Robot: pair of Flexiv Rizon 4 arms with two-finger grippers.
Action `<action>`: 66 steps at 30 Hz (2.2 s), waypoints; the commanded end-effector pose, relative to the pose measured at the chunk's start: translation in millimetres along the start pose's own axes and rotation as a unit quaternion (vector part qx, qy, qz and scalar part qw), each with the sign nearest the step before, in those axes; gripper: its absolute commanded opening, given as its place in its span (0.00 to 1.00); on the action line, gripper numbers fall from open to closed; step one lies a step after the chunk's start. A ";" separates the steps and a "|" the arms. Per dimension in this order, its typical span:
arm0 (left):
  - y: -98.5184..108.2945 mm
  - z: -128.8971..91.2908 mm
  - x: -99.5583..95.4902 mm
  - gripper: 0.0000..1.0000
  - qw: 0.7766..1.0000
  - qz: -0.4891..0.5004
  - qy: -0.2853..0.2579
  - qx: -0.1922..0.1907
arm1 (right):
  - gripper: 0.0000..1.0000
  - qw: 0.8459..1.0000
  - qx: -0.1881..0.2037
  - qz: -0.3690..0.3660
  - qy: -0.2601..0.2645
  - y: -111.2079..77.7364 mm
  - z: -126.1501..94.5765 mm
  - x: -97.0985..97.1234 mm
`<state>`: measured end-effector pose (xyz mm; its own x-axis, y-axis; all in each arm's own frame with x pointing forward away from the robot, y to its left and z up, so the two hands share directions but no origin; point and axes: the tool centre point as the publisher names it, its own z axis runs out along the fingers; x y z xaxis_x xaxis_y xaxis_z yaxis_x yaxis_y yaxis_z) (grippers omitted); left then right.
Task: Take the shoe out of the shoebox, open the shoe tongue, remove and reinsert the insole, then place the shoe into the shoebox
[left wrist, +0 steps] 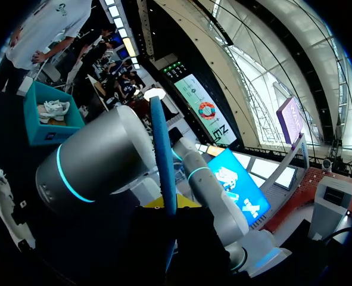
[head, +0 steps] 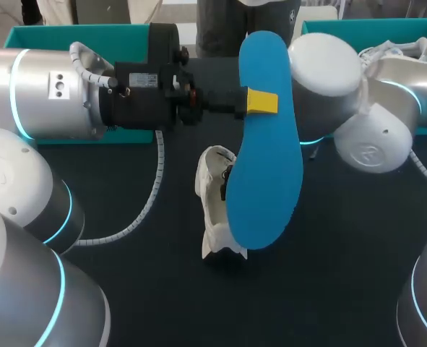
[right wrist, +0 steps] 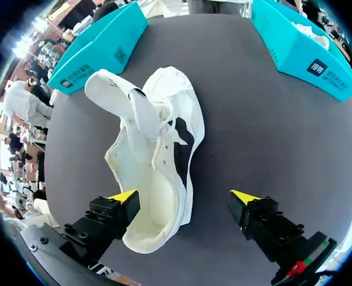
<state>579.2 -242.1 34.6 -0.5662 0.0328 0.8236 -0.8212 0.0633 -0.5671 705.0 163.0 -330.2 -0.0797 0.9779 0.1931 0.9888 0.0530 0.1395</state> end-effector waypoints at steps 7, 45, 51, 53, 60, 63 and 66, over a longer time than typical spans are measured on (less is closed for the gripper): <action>2.2 0.0 1.7 0.00 1.000 0.000 -0.001 0.002 | 1.00 0.986 -0.052 0.056 0.152 12.3 -53.4 -13.5; 2.2 0.0 1.7 0.00 1.000 0.000 -0.001 0.002 | 1.00 0.857 -0.036 0.092 0.505 44.9 -157.1 -29.1; 2.2 0.0 1.7 0.00 1.000 0.000 -0.001 0.002 | 1.00 0.857 -0.036 0.092 0.505 44.9 -157.1 -29.1; 2.2 0.0 1.7 0.00 1.000 0.000 -0.001 0.002 | 1.00 0.857 -0.036 0.092 0.505 44.9 -157.1 -29.1; 2.2 0.0 1.7 0.00 1.000 0.000 -0.001 0.002 | 1.00 0.832 -0.056 0.055 0.550 48.2 -166.8 -1.6; 2.2 0.0 1.7 0.00 1.000 0.000 -0.001 0.002 | 1.00 0.823 -0.058 0.054 0.562 49.0 -173.1 5.6; 2.2 0.0 1.7 0.00 1.000 0.000 -0.001 0.002 | 1.00 0.826 -0.049 0.056 0.558 48.1 -181.7 11.9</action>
<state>579.2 -242.1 34.6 -0.5662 0.0328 0.8236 -0.8212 0.0633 -0.5671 724.2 133.6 -150.3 -0.1172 0.1628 0.9797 0.9861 -0.0976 0.1342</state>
